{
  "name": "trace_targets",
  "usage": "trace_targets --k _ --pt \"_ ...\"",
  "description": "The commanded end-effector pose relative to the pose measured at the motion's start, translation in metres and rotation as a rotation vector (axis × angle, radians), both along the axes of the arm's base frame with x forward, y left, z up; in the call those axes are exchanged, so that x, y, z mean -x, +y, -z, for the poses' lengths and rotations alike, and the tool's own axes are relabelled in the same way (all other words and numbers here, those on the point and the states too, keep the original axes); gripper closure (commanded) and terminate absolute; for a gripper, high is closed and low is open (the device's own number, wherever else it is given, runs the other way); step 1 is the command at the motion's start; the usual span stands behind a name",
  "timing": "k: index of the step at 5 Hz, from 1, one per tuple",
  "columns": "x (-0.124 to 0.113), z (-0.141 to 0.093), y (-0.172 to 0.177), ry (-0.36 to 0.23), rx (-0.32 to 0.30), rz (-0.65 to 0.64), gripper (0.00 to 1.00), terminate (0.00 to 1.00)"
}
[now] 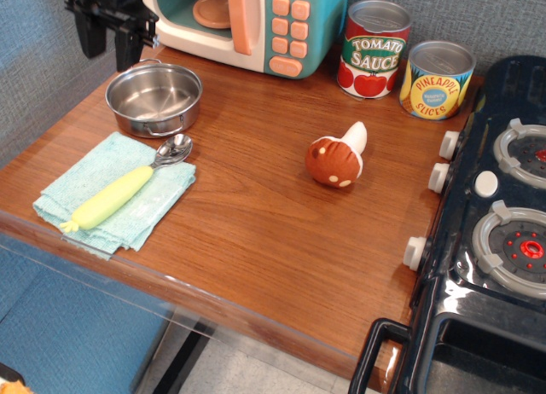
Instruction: Move the pan and place it below the microwave
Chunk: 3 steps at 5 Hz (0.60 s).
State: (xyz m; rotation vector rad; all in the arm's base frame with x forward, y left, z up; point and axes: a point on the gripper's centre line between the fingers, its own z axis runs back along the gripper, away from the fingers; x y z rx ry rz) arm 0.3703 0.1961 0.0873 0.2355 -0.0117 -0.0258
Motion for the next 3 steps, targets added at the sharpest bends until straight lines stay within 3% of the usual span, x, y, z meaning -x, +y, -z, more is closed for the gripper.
trace_targets --k 1,2,3 --pt "0.022 -0.0577 -0.0001 -0.105 -0.014 0.098 0.0 0.0" --pt "0.022 -0.0577 -0.0001 -0.105 -0.014 0.098 0.0 0.0" --pt "0.022 -0.0577 -0.0001 -0.105 -0.014 0.098 0.0 1.0"
